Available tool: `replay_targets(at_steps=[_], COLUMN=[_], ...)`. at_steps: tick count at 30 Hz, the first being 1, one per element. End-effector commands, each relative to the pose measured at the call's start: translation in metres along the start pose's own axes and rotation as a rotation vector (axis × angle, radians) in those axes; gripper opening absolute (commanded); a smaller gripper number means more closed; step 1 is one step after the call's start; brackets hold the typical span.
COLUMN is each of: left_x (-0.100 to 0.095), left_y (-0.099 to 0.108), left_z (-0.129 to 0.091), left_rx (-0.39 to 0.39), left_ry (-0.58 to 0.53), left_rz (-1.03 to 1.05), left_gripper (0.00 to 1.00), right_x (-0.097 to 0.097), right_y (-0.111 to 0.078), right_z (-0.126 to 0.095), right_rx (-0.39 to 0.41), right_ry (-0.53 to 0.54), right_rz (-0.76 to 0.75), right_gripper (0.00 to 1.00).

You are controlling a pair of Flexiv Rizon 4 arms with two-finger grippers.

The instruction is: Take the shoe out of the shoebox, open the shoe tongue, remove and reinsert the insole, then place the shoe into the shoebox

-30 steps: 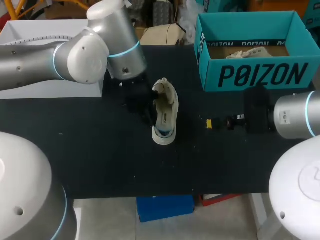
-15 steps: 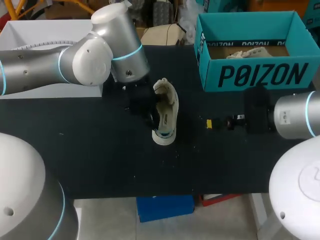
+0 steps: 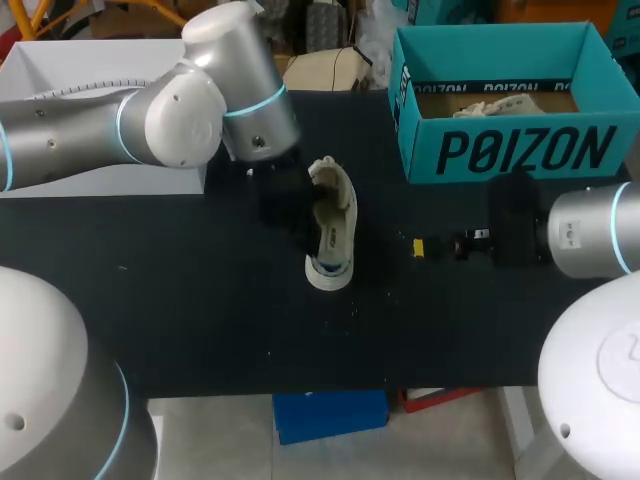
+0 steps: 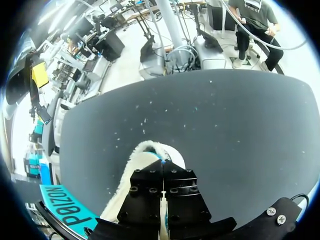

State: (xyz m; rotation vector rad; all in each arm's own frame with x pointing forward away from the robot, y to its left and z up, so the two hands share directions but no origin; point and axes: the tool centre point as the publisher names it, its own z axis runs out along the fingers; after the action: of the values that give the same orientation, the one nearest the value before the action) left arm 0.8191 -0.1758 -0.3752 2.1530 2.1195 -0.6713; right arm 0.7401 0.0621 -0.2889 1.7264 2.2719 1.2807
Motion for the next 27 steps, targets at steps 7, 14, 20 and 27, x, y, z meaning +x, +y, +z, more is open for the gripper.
replay_targets(at_steps=[7, 14, 20, 27], left_x=[0.008, 0.004, 0.001, 0.000], left_y=[-0.006, 0.002, 0.009, 0.011], left_z=[-0.018, -0.023, -0.020, -0.014], left_rx=[-0.027, -0.114, -0.184, -0.191], left_ry=[-0.004, 0.004, 0.032, 0.085], left_rz=[-0.011, -0.012, -0.014, -0.004], left_gripper=[1.00, 0.08, 0.00, 0.00], right_x=[-0.001, -0.001, -0.001, -0.001], right_y=[0.001, 0.001, 0.001, 0.001], right_z=[0.000, 0.000, 0.000, 0.000], right_rx=[0.008, 0.008, 0.008, 0.008], right_ry=[0.003, 0.003, 0.003, 0.003], right_rz=[0.003, 0.003, 0.003, 0.003], right_gripper=[1.00, 1.00, 1.00, 1.00])
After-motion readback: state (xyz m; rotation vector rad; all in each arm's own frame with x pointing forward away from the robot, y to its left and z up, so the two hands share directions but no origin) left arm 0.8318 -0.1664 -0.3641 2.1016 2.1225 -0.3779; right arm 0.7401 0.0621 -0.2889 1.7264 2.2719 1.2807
